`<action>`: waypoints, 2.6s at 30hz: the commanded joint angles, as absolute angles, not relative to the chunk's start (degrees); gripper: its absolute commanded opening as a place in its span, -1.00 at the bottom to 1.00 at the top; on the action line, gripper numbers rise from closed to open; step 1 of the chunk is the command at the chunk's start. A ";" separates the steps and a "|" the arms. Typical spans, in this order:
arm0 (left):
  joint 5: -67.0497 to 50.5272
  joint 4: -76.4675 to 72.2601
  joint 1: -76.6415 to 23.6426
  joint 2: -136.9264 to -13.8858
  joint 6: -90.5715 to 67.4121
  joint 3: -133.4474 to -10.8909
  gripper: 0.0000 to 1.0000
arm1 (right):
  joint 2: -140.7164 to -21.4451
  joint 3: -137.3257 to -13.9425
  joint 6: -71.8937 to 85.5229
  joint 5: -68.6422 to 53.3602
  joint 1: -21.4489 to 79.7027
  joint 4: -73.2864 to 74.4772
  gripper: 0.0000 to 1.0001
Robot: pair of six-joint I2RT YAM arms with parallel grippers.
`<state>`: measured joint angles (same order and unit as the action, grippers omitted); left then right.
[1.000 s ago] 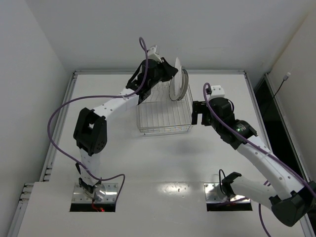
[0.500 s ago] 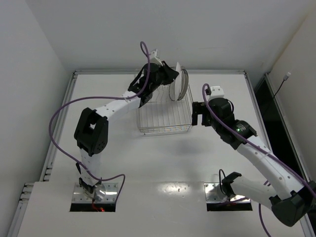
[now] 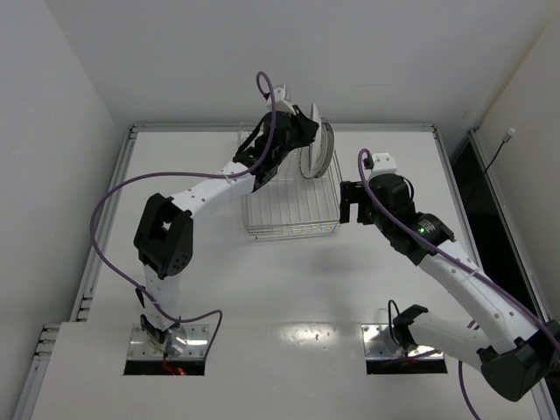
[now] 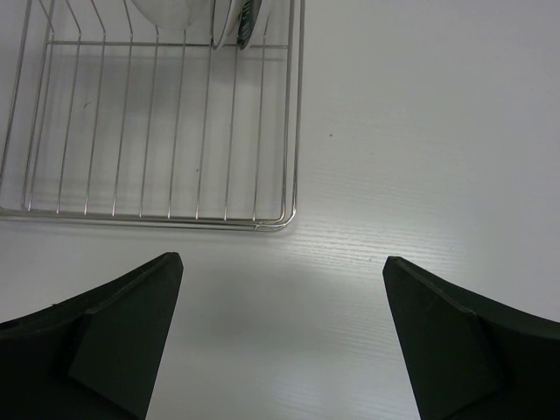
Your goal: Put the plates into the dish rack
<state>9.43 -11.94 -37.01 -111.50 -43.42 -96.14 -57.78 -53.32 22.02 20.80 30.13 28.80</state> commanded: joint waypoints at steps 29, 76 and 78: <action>18.19 -11.95 -37.44 -114.43 -43.59 -99.84 -1.00 | -57.22 -52.12 20.92 20.65 29.97 27.77 0.94; 9.22 8.17 -36.04 -76.04 -19.52 -86.31 1.00 | -57.57 -73.47 28.04 35.85 29.97 47.81 0.98; 9.23 8.96 -36.04 -75.32 -15.58 -85.61 1.00 | -59.32 -75.22 28.04 36.39 29.97 49.74 0.98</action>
<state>6.31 6.00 -35.64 -75.37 -23.92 -87.22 -58.00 -71.37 27.51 32.56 30.13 47.72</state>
